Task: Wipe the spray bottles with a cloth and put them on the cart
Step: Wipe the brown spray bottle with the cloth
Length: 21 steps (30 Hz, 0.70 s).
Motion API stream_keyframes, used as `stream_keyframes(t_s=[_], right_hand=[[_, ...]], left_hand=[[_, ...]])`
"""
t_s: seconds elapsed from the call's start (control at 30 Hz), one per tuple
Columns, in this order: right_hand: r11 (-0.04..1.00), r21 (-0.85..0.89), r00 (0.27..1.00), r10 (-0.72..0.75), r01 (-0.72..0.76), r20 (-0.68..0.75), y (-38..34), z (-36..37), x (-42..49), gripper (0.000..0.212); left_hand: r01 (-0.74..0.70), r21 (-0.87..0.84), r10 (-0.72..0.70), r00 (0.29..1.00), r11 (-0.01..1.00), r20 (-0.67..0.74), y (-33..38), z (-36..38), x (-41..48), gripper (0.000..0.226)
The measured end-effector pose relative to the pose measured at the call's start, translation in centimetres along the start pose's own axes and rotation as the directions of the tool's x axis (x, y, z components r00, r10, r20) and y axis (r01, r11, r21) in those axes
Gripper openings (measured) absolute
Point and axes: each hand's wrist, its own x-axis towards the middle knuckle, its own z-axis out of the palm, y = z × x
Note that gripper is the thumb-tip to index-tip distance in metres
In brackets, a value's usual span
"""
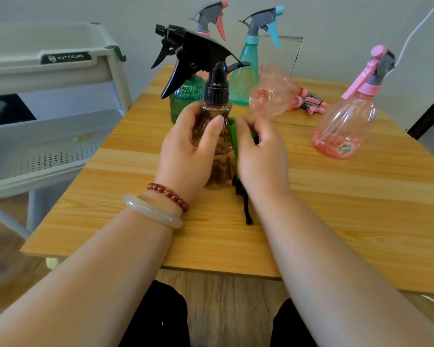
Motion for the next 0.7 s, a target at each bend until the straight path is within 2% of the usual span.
stream_keyframes(t_s=[0.07,0.13,0.2,0.3,0.37,0.43,0.5,0.53,0.6,0.7], right_hand=[[0.988,-0.115,0.994,0.106,-0.103,0.025,0.8,-0.2,0.4,0.017],[0.987,-0.107,0.992,0.125,-0.122,0.019,0.8,-0.4,0.6,0.022],[0.997,0.012,0.997,0.079,-0.079,0.011,0.2,-0.6,0.4,0.022],[0.941,0.338,0.997,-0.019,-0.007,0.073,-0.7,-0.9,0.0,0.021],[0.949,0.314,0.997,-0.030,0.005,0.077,-0.6,-0.7,0.0,0.022],[0.968,0.222,0.993,0.109,-0.116,0.044,-0.3,-0.7,0.2,0.016],[0.942,0.147,0.953,0.300,-0.303,0.043,0.0,-0.7,0.5,0.012],[0.934,0.106,0.940,0.337,-0.341,0.049,0.2,-0.7,0.7,0.012],[0.957,0.103,0.962,0.268,-0.271,0.043,0.3,-0.8,0.7,0.014],[0.968,0.250,1.000,-0.003,0.005,-0.008,-0.2,-0.5,0.2,0.022]], left_hand=[[0.003,0.007,-0.003,1.000,1.000,0.010,0.0,0.0,0.0,0.022],[-0.018,0.018,0.017,1.000,1.000,0.020,0.2,-0.1,0.0,0.019],[-0.039,0.030,0.038,0.999,0.999,0.030,0.2,-0.1,0.0,0.019],[-0.040,0.055,0.038,0.999,0.998,0.032,-0.3,0.0,0.1,0.023],[-0.026,0.086,0.023,0.999,0.996,0.032,-0.5,0.0,0.1,0.031],[-0.010,0.096,0.006,0.999,0.995,0.034,-0.6,0.0,0.2,0.040],[0.003,0.087,-0.006,0.999,0.996,0.036,-0.6,-0.1,0.2,0.037],[0.009,0.082,-0.012,0.999,0.997,0.035,-0.6,-0.1,0.2,0.034],[0.024,0.071,-0.026,0.999,0.997,0.032,-0.5,-0.1,0.2,0.028],[0.016,0.071,-0.018,0.999,0.997,0.027,-0.4,-0.2,0.2,0.030]])
